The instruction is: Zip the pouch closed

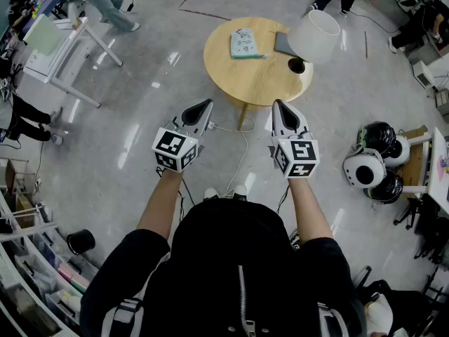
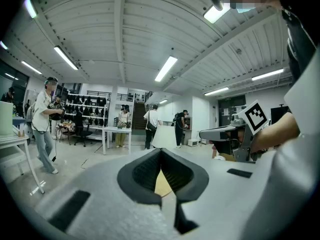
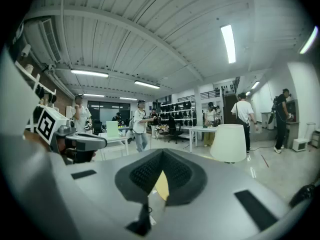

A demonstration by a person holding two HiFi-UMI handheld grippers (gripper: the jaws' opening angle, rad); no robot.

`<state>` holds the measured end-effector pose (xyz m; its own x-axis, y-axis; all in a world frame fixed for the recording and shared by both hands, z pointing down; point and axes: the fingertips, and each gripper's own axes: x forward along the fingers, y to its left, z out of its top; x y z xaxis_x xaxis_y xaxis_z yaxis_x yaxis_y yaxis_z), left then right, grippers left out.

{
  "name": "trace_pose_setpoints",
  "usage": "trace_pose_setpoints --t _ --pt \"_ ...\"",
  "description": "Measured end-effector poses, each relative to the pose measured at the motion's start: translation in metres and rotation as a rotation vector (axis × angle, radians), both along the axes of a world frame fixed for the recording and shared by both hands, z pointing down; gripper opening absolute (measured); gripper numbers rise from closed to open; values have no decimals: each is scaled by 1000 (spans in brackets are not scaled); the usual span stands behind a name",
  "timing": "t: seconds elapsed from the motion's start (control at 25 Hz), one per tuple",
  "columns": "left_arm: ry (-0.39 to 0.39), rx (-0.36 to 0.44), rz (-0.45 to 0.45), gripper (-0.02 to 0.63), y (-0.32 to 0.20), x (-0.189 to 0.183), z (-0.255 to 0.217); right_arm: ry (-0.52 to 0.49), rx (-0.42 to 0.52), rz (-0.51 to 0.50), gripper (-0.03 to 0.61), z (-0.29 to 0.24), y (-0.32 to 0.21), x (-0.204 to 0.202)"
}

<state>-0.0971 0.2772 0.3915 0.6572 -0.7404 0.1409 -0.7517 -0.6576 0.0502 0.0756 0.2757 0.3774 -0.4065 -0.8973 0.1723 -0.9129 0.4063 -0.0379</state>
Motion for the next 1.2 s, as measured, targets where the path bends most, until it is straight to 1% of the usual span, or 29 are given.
trace_pose_setpoints --t 0.2,0.6,0.92,1.2 --pt "8 10 7 3 11 6 -2 -18 15 -30 3 -6 13 7" --pt "14 20 11 3 18 28 -5 -20 13 -39 5 -2 20 29" --pt "22 27 -37 3 30 39 0 -22 -6 -84 5 10 26 42" --pt "25 27 -75 3 28 41 2 -28 -19 -112 4 16 16 45"
